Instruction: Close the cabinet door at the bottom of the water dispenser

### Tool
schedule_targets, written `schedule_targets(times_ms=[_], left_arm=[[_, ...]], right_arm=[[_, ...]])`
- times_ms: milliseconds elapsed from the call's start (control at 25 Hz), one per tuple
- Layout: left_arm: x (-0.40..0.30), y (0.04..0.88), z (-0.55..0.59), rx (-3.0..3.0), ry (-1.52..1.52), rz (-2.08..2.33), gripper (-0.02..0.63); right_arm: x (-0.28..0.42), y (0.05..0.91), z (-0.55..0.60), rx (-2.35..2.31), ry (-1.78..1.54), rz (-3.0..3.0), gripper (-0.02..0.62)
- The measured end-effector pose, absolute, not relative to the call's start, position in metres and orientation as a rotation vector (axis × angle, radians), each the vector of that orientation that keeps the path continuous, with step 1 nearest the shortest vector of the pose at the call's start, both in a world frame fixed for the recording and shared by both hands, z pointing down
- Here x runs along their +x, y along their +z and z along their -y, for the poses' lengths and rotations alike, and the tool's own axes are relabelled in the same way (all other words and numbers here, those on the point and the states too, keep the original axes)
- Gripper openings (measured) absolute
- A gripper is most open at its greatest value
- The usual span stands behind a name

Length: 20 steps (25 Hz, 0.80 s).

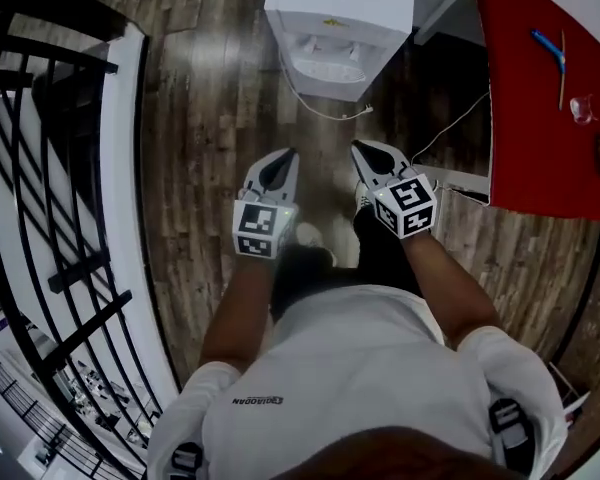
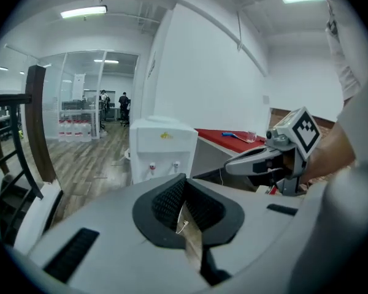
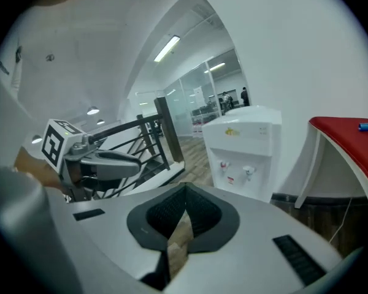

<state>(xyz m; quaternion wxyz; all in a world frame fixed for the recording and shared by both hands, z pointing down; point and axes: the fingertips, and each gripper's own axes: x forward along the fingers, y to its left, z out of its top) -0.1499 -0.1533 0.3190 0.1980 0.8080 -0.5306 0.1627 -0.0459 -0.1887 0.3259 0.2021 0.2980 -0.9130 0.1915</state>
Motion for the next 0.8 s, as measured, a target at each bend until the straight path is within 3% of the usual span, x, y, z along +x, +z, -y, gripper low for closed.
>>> schedule_targets(times_ms=[280,800], left_arm=[[-0.168,0.224,0.114,2.331,0.438,1.481,-0.005],[-0.137,0.106,0.043,2.455,0.159,1.357,-0.005]], right_arm=[[-0.067,0.211,0.135,0.790,0.551,2.693,0.023],[-0.066,0.095,0.041,0.732,0.472,2.856,0.023]])
